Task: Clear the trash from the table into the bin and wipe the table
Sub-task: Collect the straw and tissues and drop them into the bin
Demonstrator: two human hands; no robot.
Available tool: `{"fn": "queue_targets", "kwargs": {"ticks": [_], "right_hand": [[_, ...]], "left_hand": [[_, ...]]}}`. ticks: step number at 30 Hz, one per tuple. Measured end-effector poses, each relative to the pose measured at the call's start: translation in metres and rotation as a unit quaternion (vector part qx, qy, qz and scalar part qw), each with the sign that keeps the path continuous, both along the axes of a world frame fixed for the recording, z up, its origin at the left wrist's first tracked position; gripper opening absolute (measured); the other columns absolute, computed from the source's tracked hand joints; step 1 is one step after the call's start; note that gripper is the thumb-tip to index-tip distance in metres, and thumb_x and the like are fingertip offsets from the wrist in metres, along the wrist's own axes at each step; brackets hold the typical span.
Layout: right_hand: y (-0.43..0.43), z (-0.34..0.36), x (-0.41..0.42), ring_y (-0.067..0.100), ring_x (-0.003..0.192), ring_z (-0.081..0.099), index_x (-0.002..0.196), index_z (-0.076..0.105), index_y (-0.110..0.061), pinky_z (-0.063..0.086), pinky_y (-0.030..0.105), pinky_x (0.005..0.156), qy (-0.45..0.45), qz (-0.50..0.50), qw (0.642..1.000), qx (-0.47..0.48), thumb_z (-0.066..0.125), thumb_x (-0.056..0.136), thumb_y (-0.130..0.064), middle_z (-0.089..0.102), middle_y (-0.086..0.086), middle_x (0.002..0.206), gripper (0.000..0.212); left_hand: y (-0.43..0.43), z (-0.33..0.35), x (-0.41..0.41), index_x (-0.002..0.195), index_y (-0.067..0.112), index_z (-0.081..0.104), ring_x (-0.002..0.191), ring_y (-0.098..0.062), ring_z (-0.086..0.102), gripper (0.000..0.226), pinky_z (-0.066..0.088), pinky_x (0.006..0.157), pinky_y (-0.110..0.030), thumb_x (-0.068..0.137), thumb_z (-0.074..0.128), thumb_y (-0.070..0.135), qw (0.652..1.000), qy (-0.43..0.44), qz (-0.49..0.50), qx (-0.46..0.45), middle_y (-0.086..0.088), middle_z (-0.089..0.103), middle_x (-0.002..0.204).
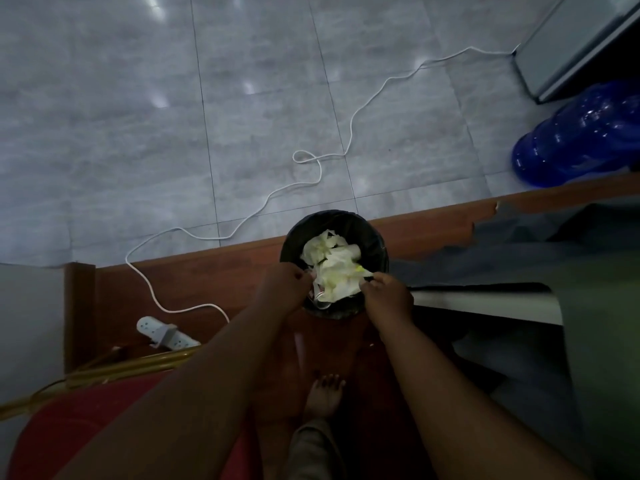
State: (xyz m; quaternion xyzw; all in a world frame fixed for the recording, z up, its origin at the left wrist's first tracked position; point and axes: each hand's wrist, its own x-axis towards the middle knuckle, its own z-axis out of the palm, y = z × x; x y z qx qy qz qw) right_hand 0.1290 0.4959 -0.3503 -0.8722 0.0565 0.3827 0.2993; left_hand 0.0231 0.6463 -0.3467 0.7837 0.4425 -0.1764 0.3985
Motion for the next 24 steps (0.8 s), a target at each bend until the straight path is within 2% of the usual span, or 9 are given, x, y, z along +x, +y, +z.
{"fn": "queue_targets", "kwargs": {"ticks": [2, 5, 8, 12, 15, 17, 19, 21, 24], "right_hand": [[-0.005, 0.005, -0.007, 0.024, 0.109, 0.061, 0.126, 0.060, -0.011, 0.042, 0.024, 0.083, 0.003, -0.003, 1.000, 0.008, 0.066, 0.089, -0.026, 0.066, 0.008, 0.122, 0.041], [-0.013, 0.025, -0.016, 0.025, 0.110, 0.060, 0.126, 0.059, -0.008, 0.040, 0.024, 0.083, 0.002, -0.006, 1.000, 0.031, 0.065, 0.089, -0.022, 0.065, 0.011, 0.121, 0.040], [-0.019, 0.048, -0.021, 0.025, 0.107, 0.060, 0.127, 0.058, -0.007, 0.041, 0.025, 0.083, -0.003, -0.005, 0.999, 0.051, 0.065, 0.090, -0.019, 0.064, 0.013, 0.121, 0.040], [-0.026, 0.100, -0.026, 0.023, 0.107, 0.059, 0.126, 0.060, -0.010, 0.045, 0.028, 0.085, -0.038, 0.013, 0.996, 0.079, 0.065, 0.089, -0.020, 0.064, 0.009, 0.121, 0.039], [-0.031, 0.146, -0.027, 0.021, 0.111, 0.059, 0.126, 0.061, -0.013, 0.048, 0.034, 0.094, -0.071, 0.020, 0.992, 0.105, 0.065, 0.088, -0.022, 0.064, 0.007, 0.123, 0.040], [-0.042, 0.190, -0.029, 0.016, 0.107, 0.059, 0.127, 0.060, -0.014, 0.047, 0.029, 0.088, -0.097, 0.020, 0.985, 0.140, 0.065, 0.089, -0.024, 0.064, 0.004, 0.124, 0.040], [-0.051, 0.225, -0.030, 0.011, 0.102, 0.057, 0.129, 0.058, -0.016, 0.043, 0.023, 0.082, -0.114, 0.025, 0.980, 0.158, 0.063, 0.090, -0.027, 0.063, 0.003, 0.125, 0.041], [-0.069, 0.265, -0.029, 0.013, 0.107, 0.058, 0.131, 0.056, -0.017, 0.045, 0.024, 0.085, -0.131, 0.014, 0.975, 0.178, 0.062, 0.090, -0.026, 0.062, 0.002, 0.127, 0.042], [-0.114, 0.324, -0.024, 0.013, 0.110, 0.060, 0.131, 0.057, -0.018, 0.047, 0.025, 0.091, -0.176, -0.026, 0.964, 0.198, 0.063, 0.088, -0.025, 0.063, 0.002, 0.126, 0.044]], "left_hand": [[-0.002, 0.002, -0.006, 0.045, 0.017, 0.046, 0.044, -0.010, 0.041, 0.049, 0.029, 0.048, -0.025, 0.090, 0.059, 0.033, 1.000, 0.002, -0.001, 0.014, 0.003, 0.043, 0.044], [-0.009, 0.016, -0.014, 0.046, 0.018, 0.049, 0.048, -0.011, 0.047, 0.046, 0.031, 0.049, -0.025, 0.088, 0.059, 0.035, 1.000, -0.005, 0.001, 0.025, 0.004, 0.047, 0.046], [-0.016, 0.033, -0.017, 0.059, 0.020, 0.060, 0.059, -0.013, 0.055, 0.035, 0.033, 0.052, -0.025, 0.089, 0.058, 0.038, 0.999, -0.009, 0.001, 0.032, 0.005, 0.055, 0.055], [-0.029, 0.075, -0.020, 0.073, 0.018, 0.063, 0.071, -0.018, 0.059, 0.028, 0.030, 0.053, -0.025, 0.090, 0.056, 0.040, 0.999, -0.029, 0.006, 0.029, 0.003, 0.056, 0.064], [-0.035, 0.111, -0.015, 0.092, 0.016, 0.066, 0.089, -0.022, 0.062, 0.031, 0.038, 0.067, -0.027, 0.089, 0.055, 0.045, 0.998, -0.041, 0.007, 0.047, -0.005, 0.066, 0.087], [-0.046, 0.150, -0.009, 0.108, 0.018, 0.066, 0.102, -0.022, 0.062, 0.037, 0.037, 0.077, -0.027, 0.088, 0.056, 0.048, 0.994, -0.071, 0.009, 0.080, -0.004, 0.069, 0.103], [-0.054, 0.182, -0.001, 0.108, 0.021, 0.066, 0.104, -0.021, 0.062, 0.039, 0.035, 0.077, -0.026, 0.086, 0.056, 0.052, 0.989, -0.099, 0.011, 0.111, 0.000, 0.070, 0.103], [-0.069, 0.218, 0.004, 0.105, 0.022, 0.066, 0.102, -0.022, 0.062, 0.041, 0.037, 0.077, -0.027, 0.085, 0.054, 0.056, 0.983, -0.139, 0.020, 0.120, 0.000, 0.070, 0.100], [-0.097, 0.269, 0.010, 0.117, 0.023, 0.063, 0.109, -0.021, 0.060, 0.051, 0.044, 0.089, -0.031, 0.083, 0.055, 0.060, 0.977, -0.186, 0.034, 0.095, -0.002, 0.068, 0.113]]}}
